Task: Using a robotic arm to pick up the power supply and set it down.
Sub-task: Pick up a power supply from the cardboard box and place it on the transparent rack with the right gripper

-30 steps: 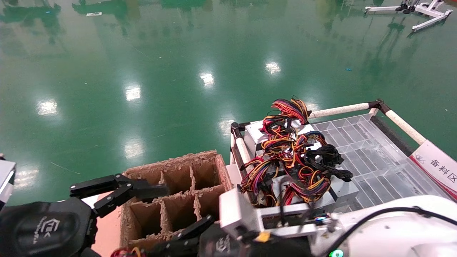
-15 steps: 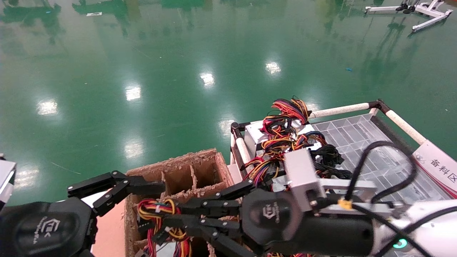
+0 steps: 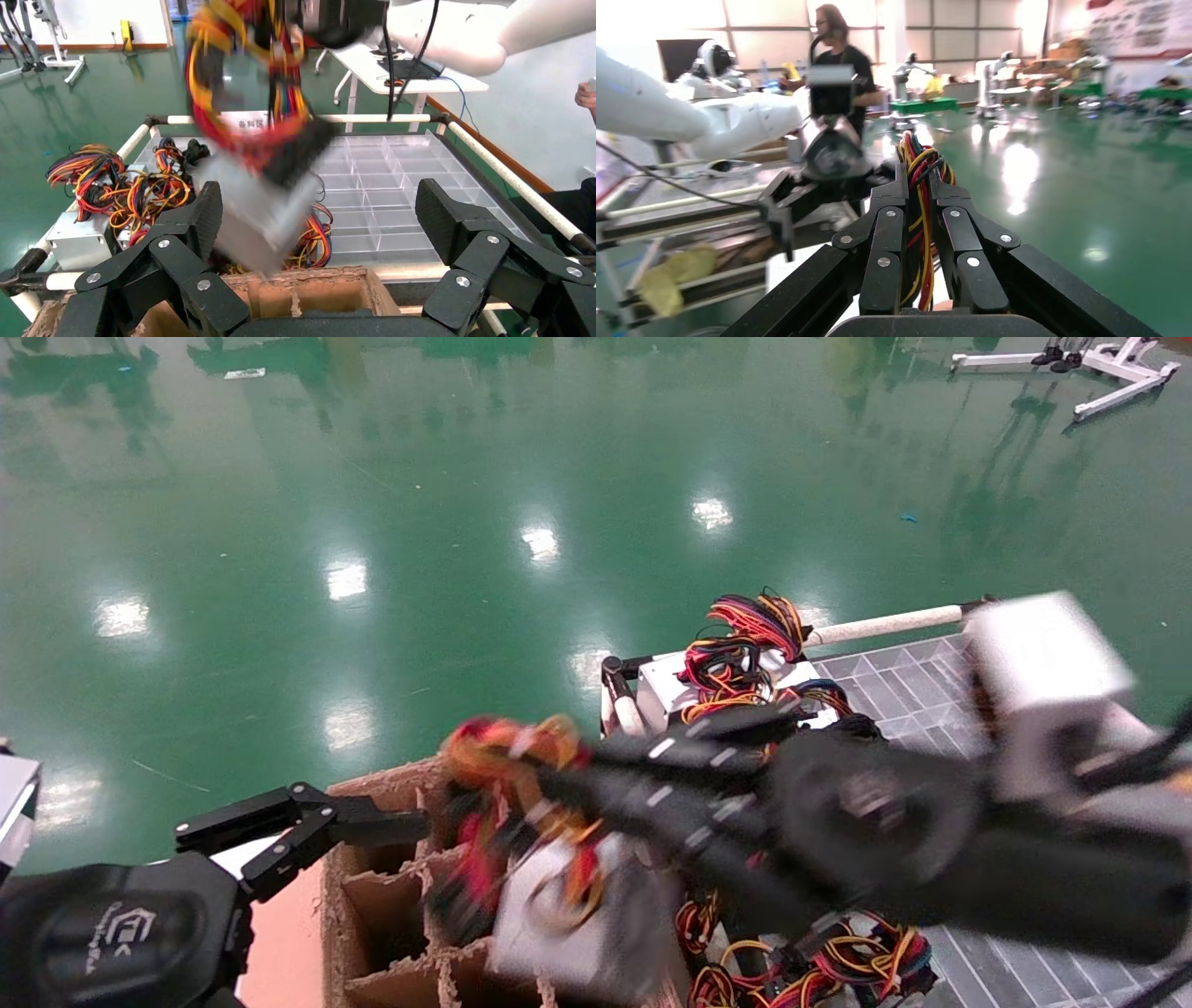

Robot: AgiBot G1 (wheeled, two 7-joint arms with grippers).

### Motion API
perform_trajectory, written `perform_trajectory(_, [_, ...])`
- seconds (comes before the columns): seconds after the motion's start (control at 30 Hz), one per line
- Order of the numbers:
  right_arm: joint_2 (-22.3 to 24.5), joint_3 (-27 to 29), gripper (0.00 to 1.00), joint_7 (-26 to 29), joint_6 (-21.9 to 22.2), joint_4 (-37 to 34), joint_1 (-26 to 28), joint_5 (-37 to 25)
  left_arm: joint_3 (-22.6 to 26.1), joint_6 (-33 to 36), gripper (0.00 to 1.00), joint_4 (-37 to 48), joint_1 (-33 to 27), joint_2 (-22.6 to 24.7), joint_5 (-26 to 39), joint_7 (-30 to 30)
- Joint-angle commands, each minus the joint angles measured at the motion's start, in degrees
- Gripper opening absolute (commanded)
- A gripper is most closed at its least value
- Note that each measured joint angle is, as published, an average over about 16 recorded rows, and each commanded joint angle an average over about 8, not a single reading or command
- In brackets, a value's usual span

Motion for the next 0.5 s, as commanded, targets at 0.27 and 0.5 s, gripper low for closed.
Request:
perform_trajectory(0.27, [11.1, 2.2, 0.00, 1.3, -2.6, -1.3, 6.4, -1.6, 0.0, 0.0, 1.00, 0.0, 0.0, 0.0, 0.0, 0.0])
perform_trajectory(0.5, [19.5, 0.8, 0.00, 0.4, -3.7, -3.0, 12.9, -4.4, 0.1, 0.0, 1.00, 0.0, 0.0, 0.0, 0.0, 0.0])
